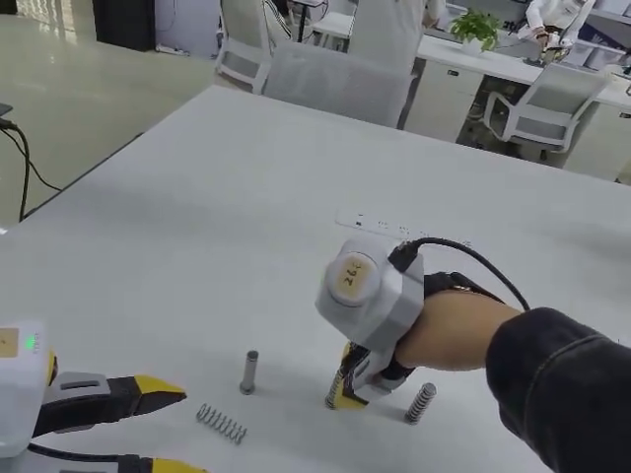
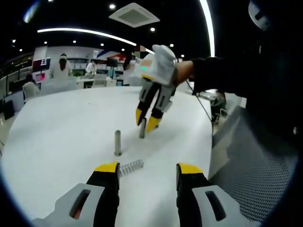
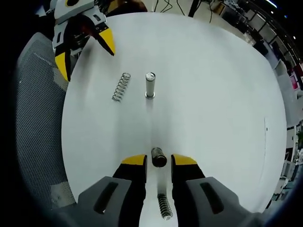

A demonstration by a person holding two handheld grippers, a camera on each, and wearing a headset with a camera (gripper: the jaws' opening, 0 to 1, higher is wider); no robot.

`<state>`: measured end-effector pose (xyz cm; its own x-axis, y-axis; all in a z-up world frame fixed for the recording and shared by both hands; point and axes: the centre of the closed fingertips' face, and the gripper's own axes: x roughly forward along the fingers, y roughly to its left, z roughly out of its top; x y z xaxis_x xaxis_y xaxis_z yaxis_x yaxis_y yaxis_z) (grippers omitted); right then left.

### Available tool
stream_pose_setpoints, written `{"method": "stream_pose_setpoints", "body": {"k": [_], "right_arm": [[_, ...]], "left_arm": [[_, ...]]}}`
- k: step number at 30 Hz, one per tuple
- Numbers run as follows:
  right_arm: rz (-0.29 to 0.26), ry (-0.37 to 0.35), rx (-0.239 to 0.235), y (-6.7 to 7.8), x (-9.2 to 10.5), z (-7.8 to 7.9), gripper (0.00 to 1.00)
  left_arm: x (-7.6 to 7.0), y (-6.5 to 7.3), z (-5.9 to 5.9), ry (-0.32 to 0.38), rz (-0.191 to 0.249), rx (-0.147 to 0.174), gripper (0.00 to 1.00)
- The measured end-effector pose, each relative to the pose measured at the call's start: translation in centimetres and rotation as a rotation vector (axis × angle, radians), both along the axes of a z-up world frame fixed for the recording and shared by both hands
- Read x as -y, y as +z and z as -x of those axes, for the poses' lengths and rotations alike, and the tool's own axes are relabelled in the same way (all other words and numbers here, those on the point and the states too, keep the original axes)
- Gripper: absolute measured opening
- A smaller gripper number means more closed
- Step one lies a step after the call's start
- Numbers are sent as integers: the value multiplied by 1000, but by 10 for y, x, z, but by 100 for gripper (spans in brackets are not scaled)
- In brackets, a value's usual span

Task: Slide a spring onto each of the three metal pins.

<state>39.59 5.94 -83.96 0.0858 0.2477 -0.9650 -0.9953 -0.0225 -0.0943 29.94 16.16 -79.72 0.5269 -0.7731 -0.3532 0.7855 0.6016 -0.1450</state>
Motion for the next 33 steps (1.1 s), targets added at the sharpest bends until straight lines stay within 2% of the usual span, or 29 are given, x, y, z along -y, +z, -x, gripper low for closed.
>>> {"method": "stream_pose_setpoints", "body": {"k": [12,17,23,33], "right_arm": [[-32,0,24,16,-3,2,19],[-42,2,50,25,-4,1,19],[-76,-7,54,36,-10,4,19],[-115,18,51,46,-26,19,18]], "left_arm": [[1,-1,0,-7,-10,2,42],[2,0,-1,-8,-9,3,41],[2,1,-1,-10,-11,8,41],[2,2,-1,-8,-14,13,41]]}}
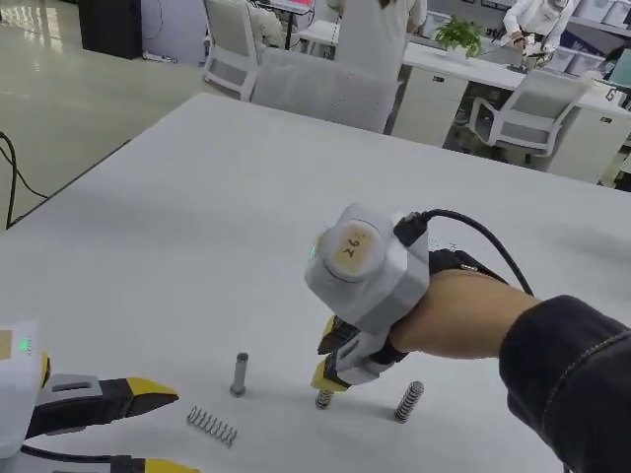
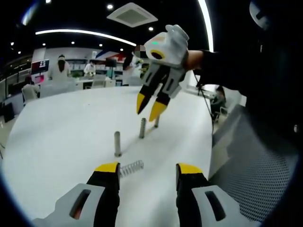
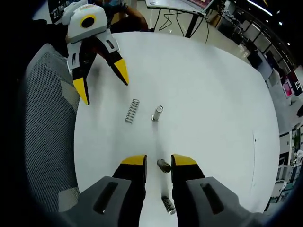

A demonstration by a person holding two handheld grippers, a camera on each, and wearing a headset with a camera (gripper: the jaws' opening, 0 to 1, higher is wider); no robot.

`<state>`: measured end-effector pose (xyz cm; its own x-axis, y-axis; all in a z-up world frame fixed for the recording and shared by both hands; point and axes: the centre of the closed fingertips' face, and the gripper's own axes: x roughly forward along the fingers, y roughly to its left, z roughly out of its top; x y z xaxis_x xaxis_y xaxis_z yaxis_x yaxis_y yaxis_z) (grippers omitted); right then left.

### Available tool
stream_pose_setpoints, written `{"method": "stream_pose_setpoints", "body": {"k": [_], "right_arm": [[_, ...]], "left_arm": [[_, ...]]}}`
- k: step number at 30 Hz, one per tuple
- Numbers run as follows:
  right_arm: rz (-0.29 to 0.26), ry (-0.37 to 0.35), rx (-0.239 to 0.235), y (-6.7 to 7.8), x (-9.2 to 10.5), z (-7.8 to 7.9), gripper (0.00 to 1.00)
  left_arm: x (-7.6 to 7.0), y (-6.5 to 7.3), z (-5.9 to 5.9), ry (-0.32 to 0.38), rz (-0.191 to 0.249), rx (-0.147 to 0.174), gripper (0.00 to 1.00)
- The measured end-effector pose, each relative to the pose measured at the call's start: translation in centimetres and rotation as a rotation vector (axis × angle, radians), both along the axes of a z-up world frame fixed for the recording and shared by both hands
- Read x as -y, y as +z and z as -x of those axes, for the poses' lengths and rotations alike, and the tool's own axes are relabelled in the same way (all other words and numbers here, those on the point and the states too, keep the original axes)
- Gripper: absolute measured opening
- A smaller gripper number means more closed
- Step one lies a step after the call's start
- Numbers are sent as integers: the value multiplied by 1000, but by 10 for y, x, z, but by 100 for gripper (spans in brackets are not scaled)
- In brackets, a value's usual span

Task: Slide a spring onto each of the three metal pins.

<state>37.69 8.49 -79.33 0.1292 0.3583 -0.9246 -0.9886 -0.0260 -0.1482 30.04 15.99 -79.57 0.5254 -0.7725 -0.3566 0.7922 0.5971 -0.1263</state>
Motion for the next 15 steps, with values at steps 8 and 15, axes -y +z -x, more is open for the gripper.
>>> {"method": "stream_pose_setpoints", "body": {"k": [8,15], "right_arm": [[-5,22,-25,-4,-12,14,16],[-4,47,-48,-12,-22,25,16]], "left_arm": [[-2,1,2,3,0,3,41],[-3,1,2,5,0,4,41]]}}
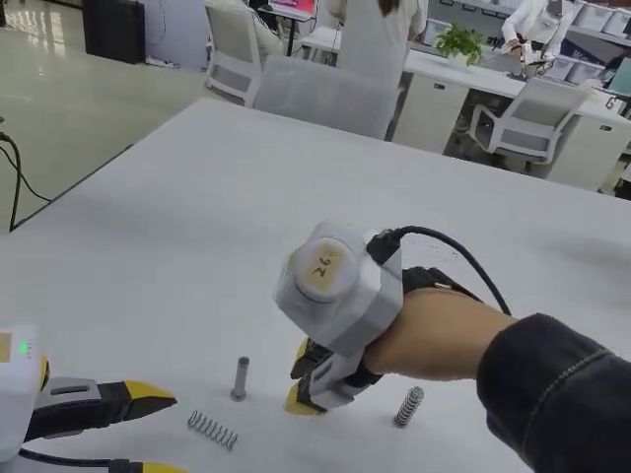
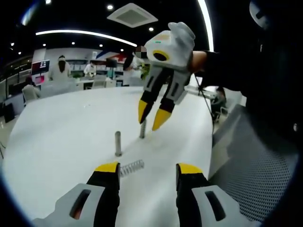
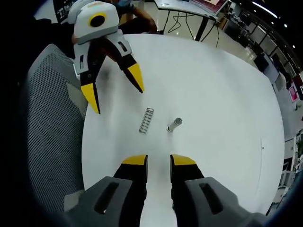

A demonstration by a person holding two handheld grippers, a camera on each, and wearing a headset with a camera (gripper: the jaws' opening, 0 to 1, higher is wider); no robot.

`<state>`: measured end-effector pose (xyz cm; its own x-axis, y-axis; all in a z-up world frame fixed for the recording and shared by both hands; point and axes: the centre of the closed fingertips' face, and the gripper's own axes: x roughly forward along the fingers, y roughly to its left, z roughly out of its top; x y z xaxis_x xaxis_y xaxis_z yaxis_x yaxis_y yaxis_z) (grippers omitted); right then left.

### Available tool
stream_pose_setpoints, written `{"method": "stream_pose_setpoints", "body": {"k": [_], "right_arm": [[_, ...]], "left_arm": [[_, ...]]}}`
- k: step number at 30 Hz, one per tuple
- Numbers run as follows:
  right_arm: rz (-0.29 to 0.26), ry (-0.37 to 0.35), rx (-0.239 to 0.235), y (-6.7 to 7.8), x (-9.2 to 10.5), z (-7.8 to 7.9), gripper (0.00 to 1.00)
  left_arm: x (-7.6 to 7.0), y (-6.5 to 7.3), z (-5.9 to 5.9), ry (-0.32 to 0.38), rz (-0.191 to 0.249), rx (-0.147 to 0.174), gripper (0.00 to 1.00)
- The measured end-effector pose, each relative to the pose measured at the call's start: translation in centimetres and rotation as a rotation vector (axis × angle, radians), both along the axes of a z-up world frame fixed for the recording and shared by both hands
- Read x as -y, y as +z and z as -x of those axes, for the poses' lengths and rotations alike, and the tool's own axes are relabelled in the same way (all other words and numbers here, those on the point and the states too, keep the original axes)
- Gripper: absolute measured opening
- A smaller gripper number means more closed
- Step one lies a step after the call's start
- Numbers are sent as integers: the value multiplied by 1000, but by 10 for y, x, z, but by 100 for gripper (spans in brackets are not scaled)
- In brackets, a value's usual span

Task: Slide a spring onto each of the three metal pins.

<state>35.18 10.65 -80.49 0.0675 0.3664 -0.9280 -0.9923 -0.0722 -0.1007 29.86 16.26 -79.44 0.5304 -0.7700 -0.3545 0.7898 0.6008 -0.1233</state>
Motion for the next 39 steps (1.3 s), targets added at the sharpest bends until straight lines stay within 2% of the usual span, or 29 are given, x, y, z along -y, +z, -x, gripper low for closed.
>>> {"method": "stream_pose_setpoints", "body": {"k": [15,23,39], "right_arm": [[-11,12,-70,-22,-20,19,16],[-31,-11,-97,-33,-29,21,16],[-39,-53,-91,-49,-39,19,14]], "left_arm": [[-3,-1,1,5,2,-3,42],[-7,-1,0,16,4,-4,42],[-16,-2,-1,44,13,-2,42]]}}
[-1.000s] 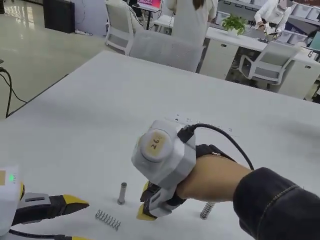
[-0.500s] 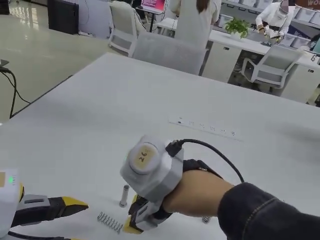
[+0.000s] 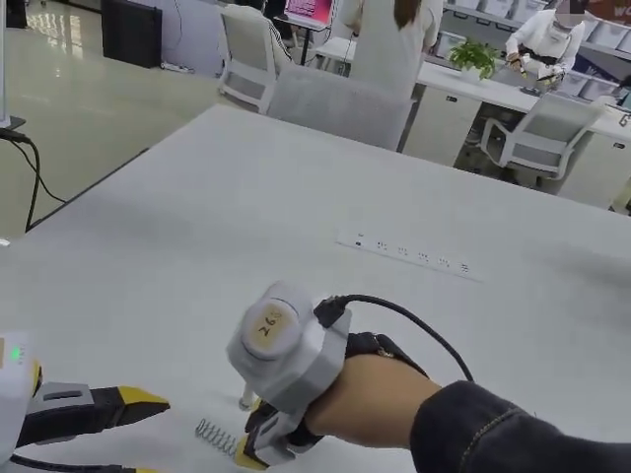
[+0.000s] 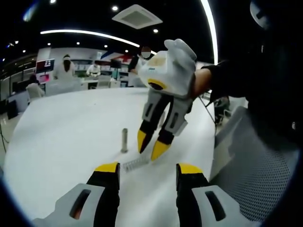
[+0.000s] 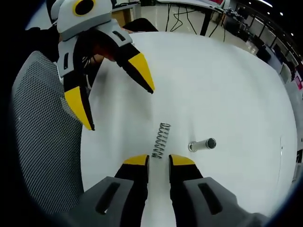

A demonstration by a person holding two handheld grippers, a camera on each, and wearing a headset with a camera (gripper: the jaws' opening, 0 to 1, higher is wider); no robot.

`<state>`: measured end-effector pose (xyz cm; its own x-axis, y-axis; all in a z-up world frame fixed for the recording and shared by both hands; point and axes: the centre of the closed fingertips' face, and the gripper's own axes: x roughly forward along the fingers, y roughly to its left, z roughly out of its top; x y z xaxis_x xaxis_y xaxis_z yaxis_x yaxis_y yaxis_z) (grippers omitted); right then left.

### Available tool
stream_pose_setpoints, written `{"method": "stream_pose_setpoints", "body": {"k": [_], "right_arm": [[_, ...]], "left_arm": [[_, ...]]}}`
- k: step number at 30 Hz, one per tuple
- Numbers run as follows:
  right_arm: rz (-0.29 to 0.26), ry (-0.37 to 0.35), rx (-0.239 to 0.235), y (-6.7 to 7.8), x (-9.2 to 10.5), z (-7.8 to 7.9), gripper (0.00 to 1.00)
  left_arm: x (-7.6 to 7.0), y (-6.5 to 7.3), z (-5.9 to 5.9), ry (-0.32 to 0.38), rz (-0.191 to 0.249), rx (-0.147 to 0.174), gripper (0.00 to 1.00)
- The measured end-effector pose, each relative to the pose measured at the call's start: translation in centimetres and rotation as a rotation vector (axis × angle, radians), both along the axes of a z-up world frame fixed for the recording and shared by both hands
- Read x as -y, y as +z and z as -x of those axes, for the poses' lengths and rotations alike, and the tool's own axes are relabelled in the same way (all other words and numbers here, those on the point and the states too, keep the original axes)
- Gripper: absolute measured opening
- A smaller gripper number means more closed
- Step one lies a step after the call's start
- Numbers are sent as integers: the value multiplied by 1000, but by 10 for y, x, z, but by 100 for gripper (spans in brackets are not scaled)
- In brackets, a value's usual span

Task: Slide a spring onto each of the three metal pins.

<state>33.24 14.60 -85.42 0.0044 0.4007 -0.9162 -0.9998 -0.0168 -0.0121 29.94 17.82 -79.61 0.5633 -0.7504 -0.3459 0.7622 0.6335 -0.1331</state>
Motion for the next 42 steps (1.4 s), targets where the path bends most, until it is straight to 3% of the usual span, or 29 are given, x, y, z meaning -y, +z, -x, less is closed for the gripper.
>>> {"method": "stream_pose_setpoints", "body": {"k": [19,26,34,42], "right_arm": [[19,-42,-2,-12,-4,-2,9],[30,-16,15,-13,-1,-1,8],[40,-28,-20,-7,8,5,7],[16,-1,-24,15,15,10,7]], "left_arm": [[-2,-2,1,10,-3,-6,41],[-4,-4,2,13,-5,-8,41],[-2,-5,2,3,-10,-11,41],[3,-4,1,-12,-14,-11,41]]}}
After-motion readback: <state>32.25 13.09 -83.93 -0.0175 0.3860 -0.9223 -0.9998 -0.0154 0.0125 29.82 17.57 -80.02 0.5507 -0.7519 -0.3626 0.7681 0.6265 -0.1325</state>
